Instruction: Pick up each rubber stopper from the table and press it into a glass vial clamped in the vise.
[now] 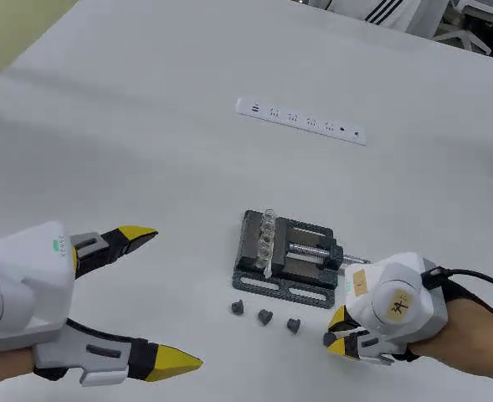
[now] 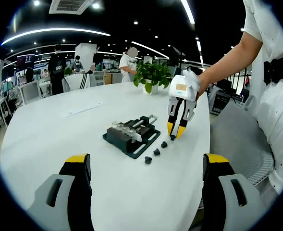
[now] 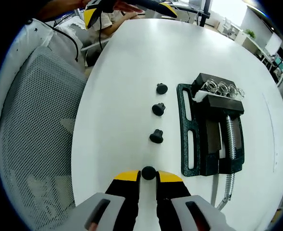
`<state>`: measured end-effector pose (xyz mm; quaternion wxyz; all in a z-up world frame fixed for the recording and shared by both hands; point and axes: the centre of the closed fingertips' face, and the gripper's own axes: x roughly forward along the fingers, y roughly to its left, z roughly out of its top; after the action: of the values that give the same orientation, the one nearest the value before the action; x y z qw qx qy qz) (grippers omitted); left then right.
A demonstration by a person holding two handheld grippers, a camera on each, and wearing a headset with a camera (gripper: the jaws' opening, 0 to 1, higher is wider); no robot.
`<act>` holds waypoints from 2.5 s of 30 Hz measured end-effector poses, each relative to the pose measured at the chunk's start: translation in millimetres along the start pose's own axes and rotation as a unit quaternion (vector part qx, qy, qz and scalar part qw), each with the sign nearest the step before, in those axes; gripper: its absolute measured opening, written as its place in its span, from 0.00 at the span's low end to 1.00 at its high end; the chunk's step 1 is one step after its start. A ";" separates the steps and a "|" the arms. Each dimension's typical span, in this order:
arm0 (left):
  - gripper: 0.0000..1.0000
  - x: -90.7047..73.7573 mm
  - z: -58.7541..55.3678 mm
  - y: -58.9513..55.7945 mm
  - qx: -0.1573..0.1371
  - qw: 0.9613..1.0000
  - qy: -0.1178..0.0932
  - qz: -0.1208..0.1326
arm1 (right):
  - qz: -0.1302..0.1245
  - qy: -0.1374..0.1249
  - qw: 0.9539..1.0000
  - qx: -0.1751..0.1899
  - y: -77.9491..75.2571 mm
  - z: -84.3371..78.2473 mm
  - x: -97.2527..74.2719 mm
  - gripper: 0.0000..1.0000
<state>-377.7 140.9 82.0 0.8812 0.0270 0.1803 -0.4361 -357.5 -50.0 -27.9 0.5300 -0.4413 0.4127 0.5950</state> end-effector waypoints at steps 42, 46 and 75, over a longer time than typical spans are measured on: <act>0.95 1.2 -0.9 -3.3 0.007 1.000 0.006 -0.013 | -0.002 -0.053 0.998 0.027 -20.3 33.7 -42.9 0.06; 0.95 1.8 -2.0 -3.7 0.007 1.000 0.008 -0.015 | -0.009 -0.067 0.997 0.023 -32.1 49.2 -55.4 0.06; 0.95 2.3 -1.0 4.2 0.001 1.000 0.004 -0.010 | -0.035 -0.097 0.995 0.012 -127.9 119.3 -69.2 0.06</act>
<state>-373.5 142.0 79.8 0.8762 0.0279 0.1838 -0.4446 -237.4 58.5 68.0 0.5932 -0.3891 0.3507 0.6114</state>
